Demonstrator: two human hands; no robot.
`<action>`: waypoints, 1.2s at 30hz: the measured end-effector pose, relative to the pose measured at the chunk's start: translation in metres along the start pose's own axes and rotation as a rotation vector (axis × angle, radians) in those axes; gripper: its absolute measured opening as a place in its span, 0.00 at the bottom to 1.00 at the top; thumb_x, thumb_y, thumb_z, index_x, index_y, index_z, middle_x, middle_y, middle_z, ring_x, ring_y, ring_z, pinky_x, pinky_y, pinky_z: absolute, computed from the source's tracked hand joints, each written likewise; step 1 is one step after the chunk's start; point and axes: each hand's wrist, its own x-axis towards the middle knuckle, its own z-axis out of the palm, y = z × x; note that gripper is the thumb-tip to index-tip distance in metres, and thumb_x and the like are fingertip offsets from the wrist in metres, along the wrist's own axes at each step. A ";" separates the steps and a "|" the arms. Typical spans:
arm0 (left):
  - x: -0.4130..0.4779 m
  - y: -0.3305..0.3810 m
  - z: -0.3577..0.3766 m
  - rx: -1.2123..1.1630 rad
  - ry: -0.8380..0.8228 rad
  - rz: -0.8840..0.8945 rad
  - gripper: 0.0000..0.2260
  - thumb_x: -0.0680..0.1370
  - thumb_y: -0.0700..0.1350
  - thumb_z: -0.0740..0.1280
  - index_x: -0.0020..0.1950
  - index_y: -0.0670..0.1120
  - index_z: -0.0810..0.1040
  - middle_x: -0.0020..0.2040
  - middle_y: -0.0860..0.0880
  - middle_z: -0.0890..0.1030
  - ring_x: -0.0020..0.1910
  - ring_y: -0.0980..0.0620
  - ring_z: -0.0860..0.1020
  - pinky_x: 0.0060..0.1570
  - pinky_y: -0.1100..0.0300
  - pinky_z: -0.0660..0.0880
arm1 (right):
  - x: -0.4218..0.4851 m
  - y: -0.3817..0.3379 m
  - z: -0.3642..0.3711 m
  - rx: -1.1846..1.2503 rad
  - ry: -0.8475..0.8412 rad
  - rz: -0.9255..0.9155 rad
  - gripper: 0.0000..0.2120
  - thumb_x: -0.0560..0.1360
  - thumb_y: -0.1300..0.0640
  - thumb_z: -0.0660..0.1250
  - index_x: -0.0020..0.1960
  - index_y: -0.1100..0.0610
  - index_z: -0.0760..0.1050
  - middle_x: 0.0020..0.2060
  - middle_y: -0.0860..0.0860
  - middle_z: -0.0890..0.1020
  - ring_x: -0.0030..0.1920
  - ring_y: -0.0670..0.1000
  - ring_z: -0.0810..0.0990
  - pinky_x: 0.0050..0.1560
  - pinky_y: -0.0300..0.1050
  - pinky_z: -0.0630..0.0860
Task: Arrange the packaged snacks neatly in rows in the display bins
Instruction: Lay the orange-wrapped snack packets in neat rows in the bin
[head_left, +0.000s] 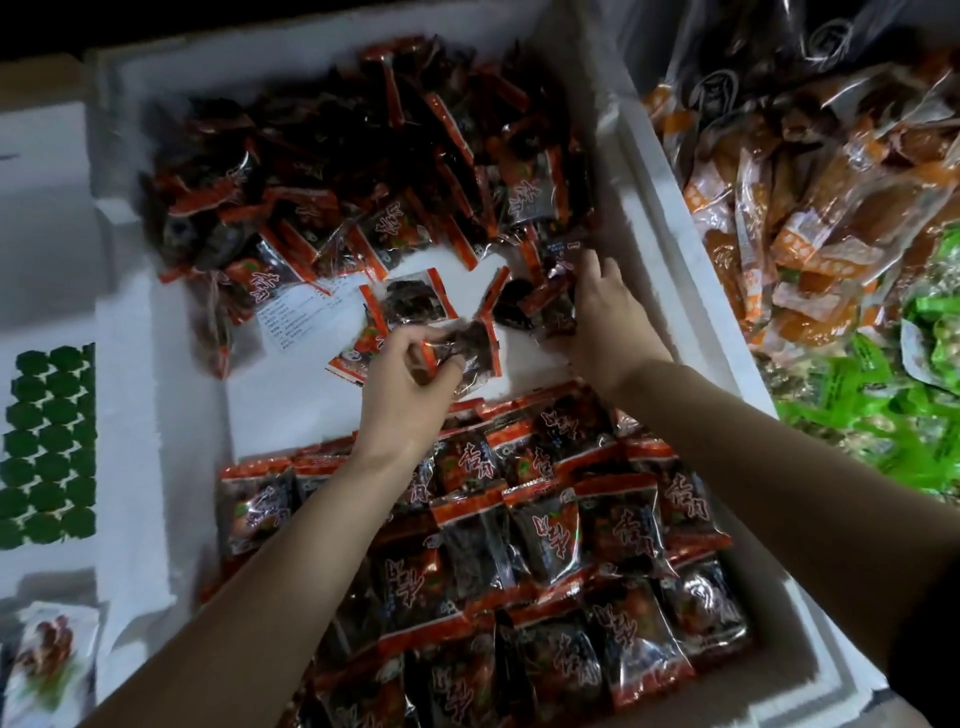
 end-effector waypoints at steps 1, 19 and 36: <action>-0.001 -0.002 -0.003 -0.022 0.014 -0.010 0.09 0.76 0.43 0.68 0.53 0.53 0.72 0.51 0.45 0.79 0.48 0.50 0.78 0.47 0.58 0.76 | 0.000 -0.001 0.002 -0.006 0.004 -0.034 0.30 0.73 0.62 0.70 0.69 0.62 0.59 0.62 0.61 0.72 0.60 0.61 0.73 0.59 0.51 0.70; -0.049 -0.019 -0.128 -0.033 0.477 0.174 0.15 0.75 0.35 0.66 0.44 0.55 0.67 0.42 0.54 0.74 0.36 0.61 0.72 0.38 0.72 0.69 | -0.069 -0.125 0.036 0.488 -0.288 -0.237 0.10 0.76 0.52 0.67 0.53 0.55 0.70 0.35 0.48 0.78 0.36 0.49 0.77 0.30 0.37 0.70; -0.099 -0.031 -0.164 -0.119 0.473 0.126 0.12 0.75 0.35 0.67 0.46 0.51 0.69 0.43 0.50 0.76 0.35 0.63 0.72 0.37 0.72 0.68 | -0.089 -0.169 0.081 0.145 -0.298 -0.464 0.15 0.75 0.54 0.68 0.60 0.54 0.72 0.55 0.51 0.73 0.45 0.51 0.78 0.49 0.43 0.75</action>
